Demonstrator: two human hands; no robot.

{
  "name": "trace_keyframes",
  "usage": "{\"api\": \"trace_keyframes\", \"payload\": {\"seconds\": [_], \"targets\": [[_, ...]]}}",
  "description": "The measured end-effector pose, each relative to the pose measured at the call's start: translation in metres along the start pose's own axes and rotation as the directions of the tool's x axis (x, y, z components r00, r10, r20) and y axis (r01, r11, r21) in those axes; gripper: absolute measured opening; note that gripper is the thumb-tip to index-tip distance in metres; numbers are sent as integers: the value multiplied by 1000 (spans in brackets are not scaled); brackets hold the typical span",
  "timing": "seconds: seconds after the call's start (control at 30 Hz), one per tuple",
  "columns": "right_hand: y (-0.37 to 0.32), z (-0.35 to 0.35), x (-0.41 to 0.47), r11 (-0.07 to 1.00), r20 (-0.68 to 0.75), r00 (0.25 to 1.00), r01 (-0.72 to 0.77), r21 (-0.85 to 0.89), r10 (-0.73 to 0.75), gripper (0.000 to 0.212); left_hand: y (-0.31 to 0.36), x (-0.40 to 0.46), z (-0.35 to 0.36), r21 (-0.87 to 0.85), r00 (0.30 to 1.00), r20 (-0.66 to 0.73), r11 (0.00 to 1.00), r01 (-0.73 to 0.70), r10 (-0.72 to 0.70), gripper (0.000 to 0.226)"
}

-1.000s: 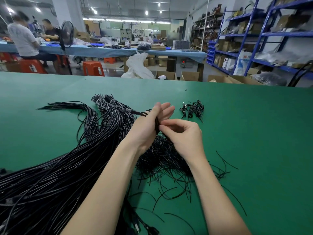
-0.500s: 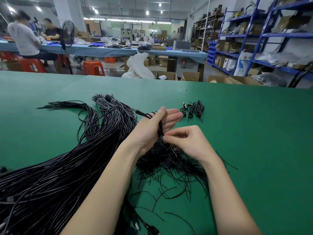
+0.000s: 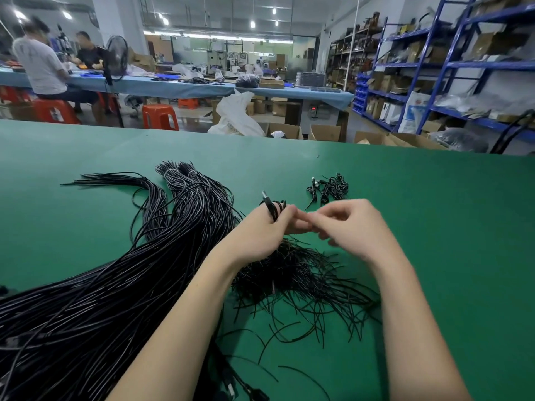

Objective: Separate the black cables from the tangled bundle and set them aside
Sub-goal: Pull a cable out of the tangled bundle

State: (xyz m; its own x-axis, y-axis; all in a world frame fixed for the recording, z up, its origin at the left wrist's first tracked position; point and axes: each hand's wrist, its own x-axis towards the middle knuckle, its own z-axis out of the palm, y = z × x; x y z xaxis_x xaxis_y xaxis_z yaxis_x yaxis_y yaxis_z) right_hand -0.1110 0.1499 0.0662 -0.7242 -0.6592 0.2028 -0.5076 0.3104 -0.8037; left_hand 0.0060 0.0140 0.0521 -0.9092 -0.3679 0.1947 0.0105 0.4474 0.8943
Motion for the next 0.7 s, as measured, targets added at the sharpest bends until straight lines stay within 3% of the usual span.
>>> {"api": "trace_keyframes", "payload": {"seconds": [0.07,0.13,0.2,0.27,0.37,0.57,0.7], "targets": [[-10,-9,-1,980,-45,985,169,106,-165,10,5,-2,0,-81,993,113,996,32,-23,44],[-17,-9,-6,927,116,946,263,269,-302,25,9,-5,-1,-153,958,285,987,48,-2,45],[-21,-1,-12,914,313,899,186,360,-306,38,14,-12,-3,-113,900,434,994,16,35,40],[-20,10,-15,908,409,870,95,408,-275,34,19,-17,-5,-77,853,518,996,-36,71,31],[-17,21,-12,881,373,879,102,462,-297,26,24,-19,-5,-82,813,577,996,-33,74,29],[-6,27,-10,821,245,913,145,553,-326,23,17,-19,-9,-280,772,634,945,171,48,33],[-2,18,-10,792,376,868,32,610,-324,21,15,-19,-14,-373,767,638,898,235,65,34]]}}
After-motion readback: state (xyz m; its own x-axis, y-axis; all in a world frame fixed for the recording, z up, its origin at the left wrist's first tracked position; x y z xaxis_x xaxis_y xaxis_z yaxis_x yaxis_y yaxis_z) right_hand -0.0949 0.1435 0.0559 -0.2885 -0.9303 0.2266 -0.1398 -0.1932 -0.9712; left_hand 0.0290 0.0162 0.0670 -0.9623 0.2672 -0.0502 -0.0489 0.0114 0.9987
